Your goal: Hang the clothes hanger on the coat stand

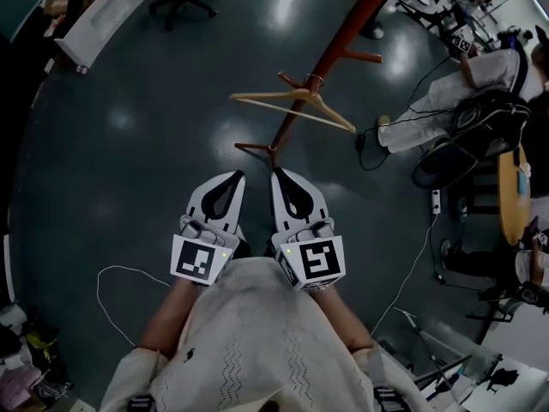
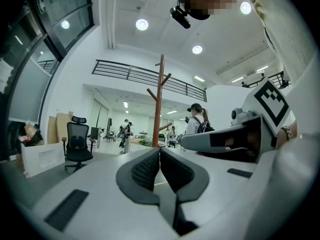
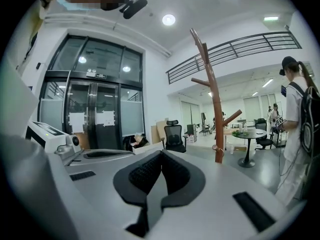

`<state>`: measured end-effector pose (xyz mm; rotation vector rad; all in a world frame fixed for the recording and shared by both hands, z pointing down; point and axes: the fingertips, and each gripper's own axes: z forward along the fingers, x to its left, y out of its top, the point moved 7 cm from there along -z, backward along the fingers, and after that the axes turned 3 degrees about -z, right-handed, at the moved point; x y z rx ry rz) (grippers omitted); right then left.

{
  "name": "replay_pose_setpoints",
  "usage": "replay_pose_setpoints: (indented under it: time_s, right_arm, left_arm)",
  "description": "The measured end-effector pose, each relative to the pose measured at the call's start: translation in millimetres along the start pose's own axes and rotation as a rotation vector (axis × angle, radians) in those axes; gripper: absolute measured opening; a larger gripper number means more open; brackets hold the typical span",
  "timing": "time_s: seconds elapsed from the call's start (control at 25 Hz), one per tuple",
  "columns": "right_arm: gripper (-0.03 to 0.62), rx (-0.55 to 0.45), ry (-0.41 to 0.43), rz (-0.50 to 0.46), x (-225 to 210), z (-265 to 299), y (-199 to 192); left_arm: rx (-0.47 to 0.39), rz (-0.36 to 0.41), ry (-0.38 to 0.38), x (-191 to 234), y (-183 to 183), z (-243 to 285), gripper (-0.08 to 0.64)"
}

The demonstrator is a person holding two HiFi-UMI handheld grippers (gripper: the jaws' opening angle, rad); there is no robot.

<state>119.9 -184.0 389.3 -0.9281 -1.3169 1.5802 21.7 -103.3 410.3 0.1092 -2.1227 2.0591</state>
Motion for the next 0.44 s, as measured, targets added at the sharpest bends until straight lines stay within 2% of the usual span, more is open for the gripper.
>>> replay_pose_setpoints:
  time_s: [0.24, 0.44]
  right_arm:
    - [0.020, 0.018, -0.051, 0.006, 6.6, -16.8, -2.3]
    - [0.020, 0.028, -0.075, 0.015, -5.3, -30.5, -3.6]
  left_arm:
    - [-0.025, -0.008, -0.051, -9.4, 4.0, -6.9, 0.014]
    - [-0.018, -0.010, -0.084, -25.5, 2.9, 2.7, 0.014]
